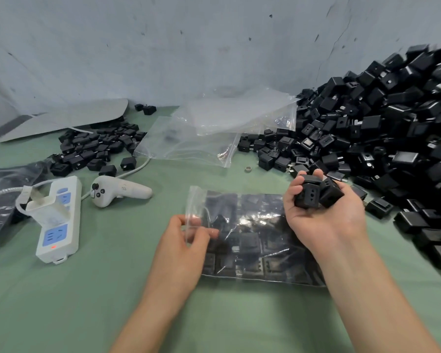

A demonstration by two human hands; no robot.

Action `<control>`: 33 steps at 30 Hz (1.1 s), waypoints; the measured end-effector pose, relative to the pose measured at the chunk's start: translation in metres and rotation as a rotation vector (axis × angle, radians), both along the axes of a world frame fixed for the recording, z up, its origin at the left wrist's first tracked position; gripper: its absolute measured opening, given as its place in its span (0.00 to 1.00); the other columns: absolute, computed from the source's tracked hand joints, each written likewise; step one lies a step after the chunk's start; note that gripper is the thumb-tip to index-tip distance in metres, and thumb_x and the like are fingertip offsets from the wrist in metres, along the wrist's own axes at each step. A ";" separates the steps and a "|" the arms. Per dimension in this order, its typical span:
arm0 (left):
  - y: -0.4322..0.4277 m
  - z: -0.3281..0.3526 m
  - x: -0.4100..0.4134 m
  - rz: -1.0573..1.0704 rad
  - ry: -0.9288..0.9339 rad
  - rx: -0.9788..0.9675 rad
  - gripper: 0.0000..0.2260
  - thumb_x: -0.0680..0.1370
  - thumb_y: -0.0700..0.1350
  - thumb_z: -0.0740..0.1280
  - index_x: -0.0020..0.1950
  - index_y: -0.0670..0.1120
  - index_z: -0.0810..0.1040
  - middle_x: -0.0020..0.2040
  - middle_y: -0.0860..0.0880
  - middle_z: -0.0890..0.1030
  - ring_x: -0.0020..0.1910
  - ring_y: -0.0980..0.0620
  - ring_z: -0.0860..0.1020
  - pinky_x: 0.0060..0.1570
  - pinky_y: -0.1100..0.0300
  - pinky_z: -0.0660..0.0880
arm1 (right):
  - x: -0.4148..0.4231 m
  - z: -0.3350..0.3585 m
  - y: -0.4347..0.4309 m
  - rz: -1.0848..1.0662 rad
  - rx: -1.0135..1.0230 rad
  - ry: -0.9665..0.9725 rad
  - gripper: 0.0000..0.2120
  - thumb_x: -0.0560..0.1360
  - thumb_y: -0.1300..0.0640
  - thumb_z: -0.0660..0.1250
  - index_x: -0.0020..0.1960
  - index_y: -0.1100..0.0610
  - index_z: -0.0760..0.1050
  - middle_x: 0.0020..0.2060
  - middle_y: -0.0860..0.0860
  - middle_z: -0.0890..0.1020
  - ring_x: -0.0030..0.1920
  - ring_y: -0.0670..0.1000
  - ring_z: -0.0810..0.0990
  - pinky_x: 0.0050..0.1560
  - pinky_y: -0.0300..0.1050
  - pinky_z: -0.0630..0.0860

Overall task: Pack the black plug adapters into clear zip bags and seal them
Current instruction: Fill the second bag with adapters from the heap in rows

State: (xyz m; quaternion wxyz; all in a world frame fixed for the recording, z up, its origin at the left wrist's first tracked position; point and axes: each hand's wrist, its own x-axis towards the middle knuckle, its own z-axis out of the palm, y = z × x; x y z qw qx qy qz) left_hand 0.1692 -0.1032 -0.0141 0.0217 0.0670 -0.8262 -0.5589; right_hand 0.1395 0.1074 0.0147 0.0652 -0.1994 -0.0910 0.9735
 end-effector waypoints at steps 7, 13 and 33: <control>-0.002 0.005 -0.005 -0.087 -0.031 0.055 0.06 0.79 0.39 0.66 0.53 0.49 0.72 0.36 0.58 0.85 0.23 0.60 0.73 0.25 0.70 0.68 | 0.002 0.001 -0.002 0.029 0.017 0.016 0.11 0.78 0.54 0.58 0.47 0.56 0.78 0.45 0.55 0.81 0.36 0.53 0.79 0.35 0.40 0.77; -0.011 0.009 -0.013 0.133 0.163 -0.041 0.15 0.79 0.49 0.66 0.65 0.54 0.71 0.47 0.56 0.83 0.40 0.66 0.78 0.39 0.73 0.69 | 0.001 0.001 -0.016 0.075 0.007 0.087 0.11 0.80 0.53 0.59 0.50 0.57 0.78 0.43 0.59 0.83 0.36 0.57 0.82 0.41 0.47 0.83; 0.017 0.038 -0.009 -0.157 0.236 0.175 0.17 0.67 0.61 0.75 0.49 0.60 0.73 0.49 0.62 0.83 0.43 0.57 0.83 0.41 0.66 0.77 | -0.003 0.002 -0.036 0.125 0.023 0.073 0.10 0.78 0.55 0.60 0.49 0.55 0.79 0.44 0.57 0.84 0.37 0.56 0.84 0.44 0.48 0.81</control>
